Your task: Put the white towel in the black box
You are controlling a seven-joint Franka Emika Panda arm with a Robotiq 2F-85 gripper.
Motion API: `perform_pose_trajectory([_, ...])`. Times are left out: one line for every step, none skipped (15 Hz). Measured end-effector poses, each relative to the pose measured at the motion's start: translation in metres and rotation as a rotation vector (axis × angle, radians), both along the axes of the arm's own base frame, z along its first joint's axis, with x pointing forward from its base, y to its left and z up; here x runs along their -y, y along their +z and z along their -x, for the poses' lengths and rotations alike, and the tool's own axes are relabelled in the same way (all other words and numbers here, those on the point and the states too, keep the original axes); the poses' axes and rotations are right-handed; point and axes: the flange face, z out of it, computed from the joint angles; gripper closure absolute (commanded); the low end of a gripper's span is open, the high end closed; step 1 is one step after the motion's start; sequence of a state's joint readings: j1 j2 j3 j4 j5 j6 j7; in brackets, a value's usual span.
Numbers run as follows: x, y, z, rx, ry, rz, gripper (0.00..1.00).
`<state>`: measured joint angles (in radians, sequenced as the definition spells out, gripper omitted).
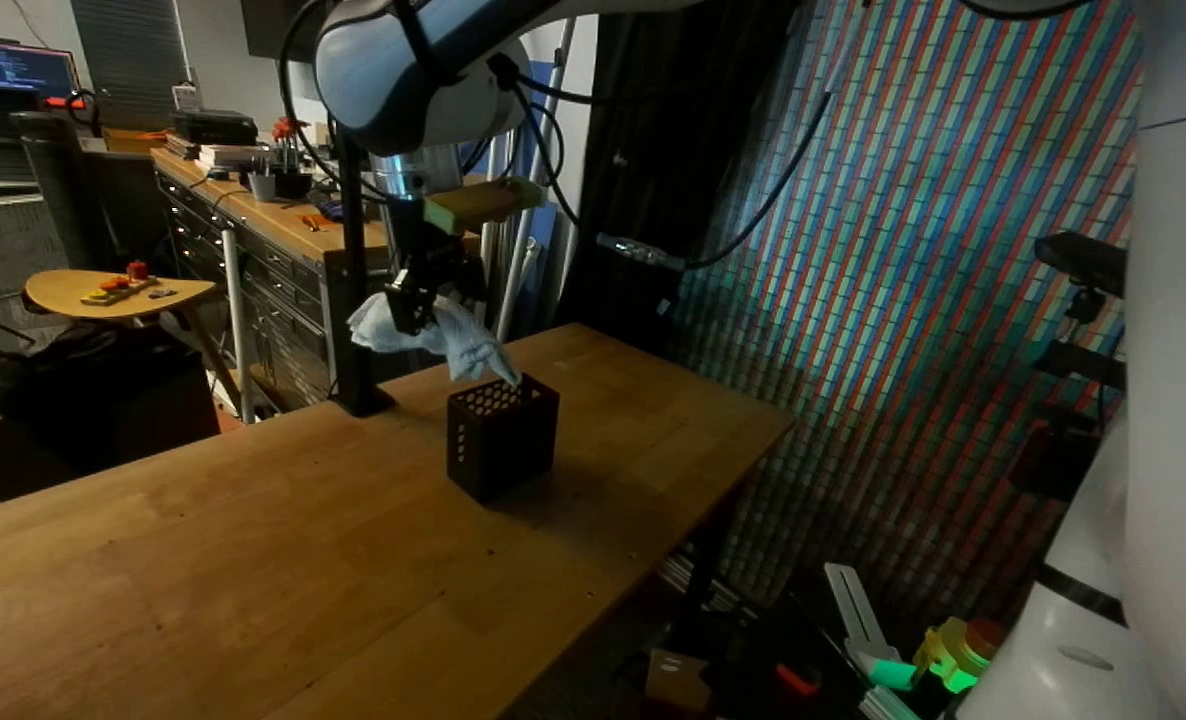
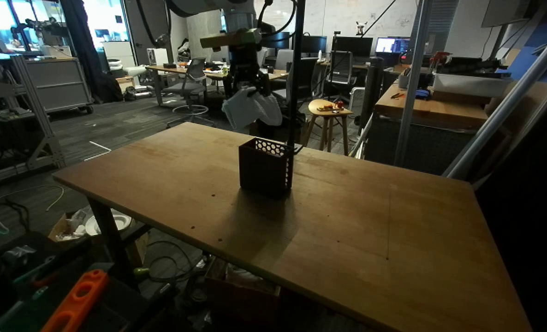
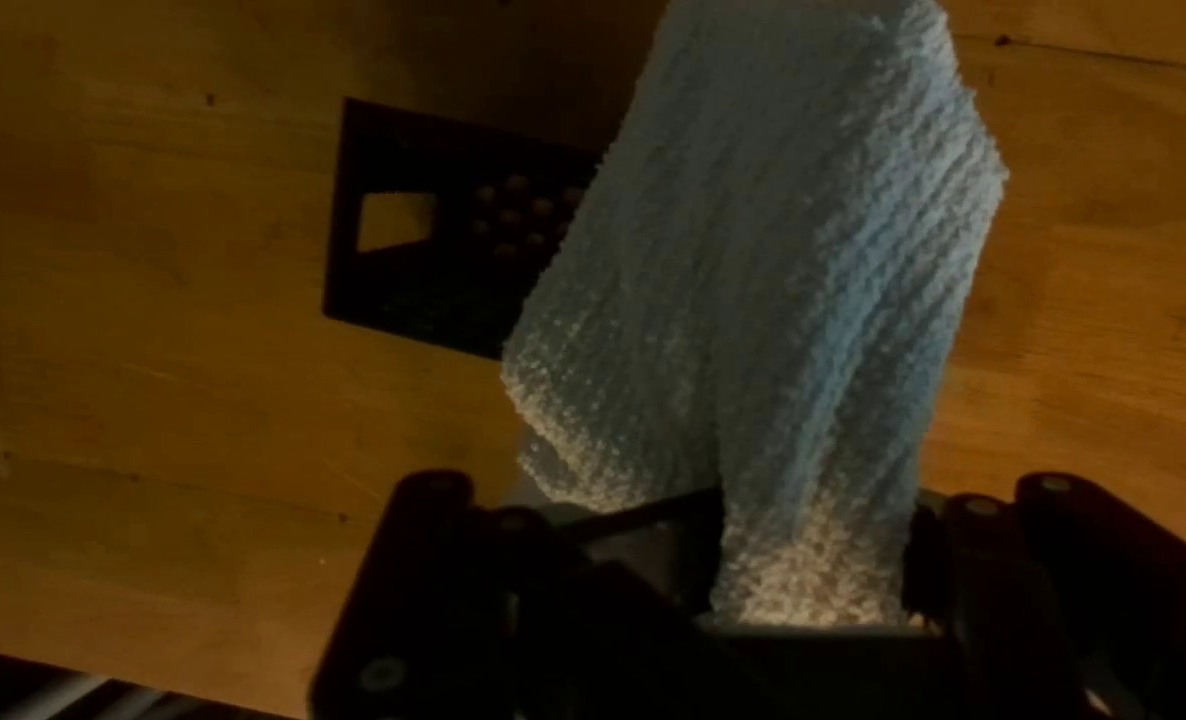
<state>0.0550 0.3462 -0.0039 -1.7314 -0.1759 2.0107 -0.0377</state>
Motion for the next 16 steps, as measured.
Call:
perform_pose_trajectory([0.013,-0.001,0.004,-0.007,-0.006,0.002,1.0])
perform_pose_trajectory([0.025,-0.002,0.008,-0.014,-0.011,0.002,1.0])
perform_pose_trajectory([0.036,-0.003,0.012,-0.018,-0.013,0.002,1.0])
perform_pose_trajectory([0.045,-0.004,0.014,-0.02,-0.013,0.002,1.0])
perform_pose_trajectory([0.053,-0.007,0.016,-0.023,-0.012,0.001,1.0])
perform_pose_trajectory([0.061,-0.01,0.018,-0.024,-0.009,0.0,1.0])
perform_pose_trajectory([0.066,-0.012,0.019,-0.022,-0.005,-0.002,1.0])
perform_pose_trajectory([0.071,-0.015,0.019,-0.019,0.001,-0.003,1.0])
perform_pose_trajectory([0.075,-0.017,0.02,-0.018,0.007,-0.005,1.0])
perform_pose_trajectory([0.079,-0.02,0.021,-0.015,0.014,-0.006,1.0])
perform_pose_trajectory([0.081,-0.024,0.02,-0.012,0.023,-0.008,1.0])
perform_pose_trajectory([0.083,-0.028,0.021,-0.011,0.031,-0.009,1.0])
perform_pose_trajectory([0.084,-0.032,0.02,-0.008,0.038,-0.012,1.0])
perform_pose_trajectory([0.085,-0.036,0.02,-0.006,0.045,-0.015,1.0])
perform_pose_trajectory([0.085,-0.041,0.019,-0.005,0.052,-0.018,1.0])
perform_pose_trajectory([0.084,-0.046,0.019,-0.004,0.06,-0.022,1.0])
